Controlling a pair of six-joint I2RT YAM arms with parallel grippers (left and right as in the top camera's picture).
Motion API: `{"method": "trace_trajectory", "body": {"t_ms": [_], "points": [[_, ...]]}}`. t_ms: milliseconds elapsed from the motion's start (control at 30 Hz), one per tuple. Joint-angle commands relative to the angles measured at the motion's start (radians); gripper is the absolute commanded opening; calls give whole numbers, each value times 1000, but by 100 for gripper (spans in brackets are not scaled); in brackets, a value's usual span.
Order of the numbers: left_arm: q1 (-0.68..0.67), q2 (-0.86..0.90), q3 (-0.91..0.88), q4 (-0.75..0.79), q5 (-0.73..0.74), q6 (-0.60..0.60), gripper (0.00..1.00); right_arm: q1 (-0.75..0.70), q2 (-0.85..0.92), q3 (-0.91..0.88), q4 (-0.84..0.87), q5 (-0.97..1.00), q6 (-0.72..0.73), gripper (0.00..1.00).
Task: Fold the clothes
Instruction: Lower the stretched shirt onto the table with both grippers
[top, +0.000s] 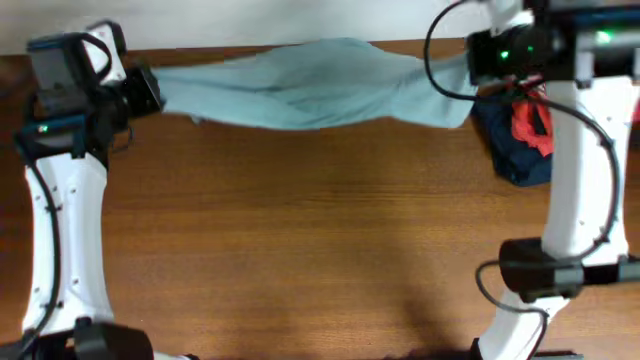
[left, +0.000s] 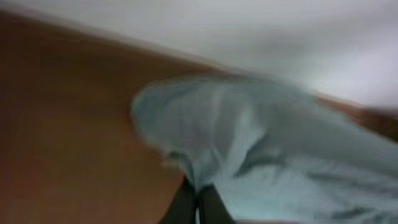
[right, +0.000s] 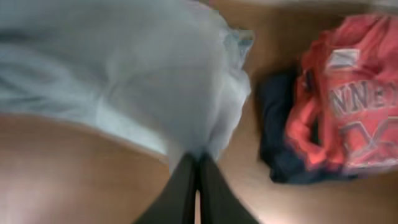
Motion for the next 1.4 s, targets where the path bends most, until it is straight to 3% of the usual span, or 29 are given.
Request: {"method": "trace_trajectory", "body": {"t_ms": [0, 233, 433, 800, 1033, 1367], "points": [[7, 44, 2, -65, -84, 20, 1, -6, 21, -5, -64, -24, 35, 4], [7, 106, 0, -295, -88, 75, 0, -6, -3, -95, -92, -70, 114, 4], [7, 104, -1, -422, -124, 83, 1, -6, -62, -278, -92, -109, 114, 4], [-3, 97, -24, -553, -123, 83, 1, -6, -304, -590, -80, -10, 201, 4], [-80, 91, -28, -602, -88, 71, 1, -6, -475, -754, -66, 3, 245, 4], [-166, 91, -43, -610, -193, 0, 1, -6, -507, -1017, 55, -27, 244, 4]]}}
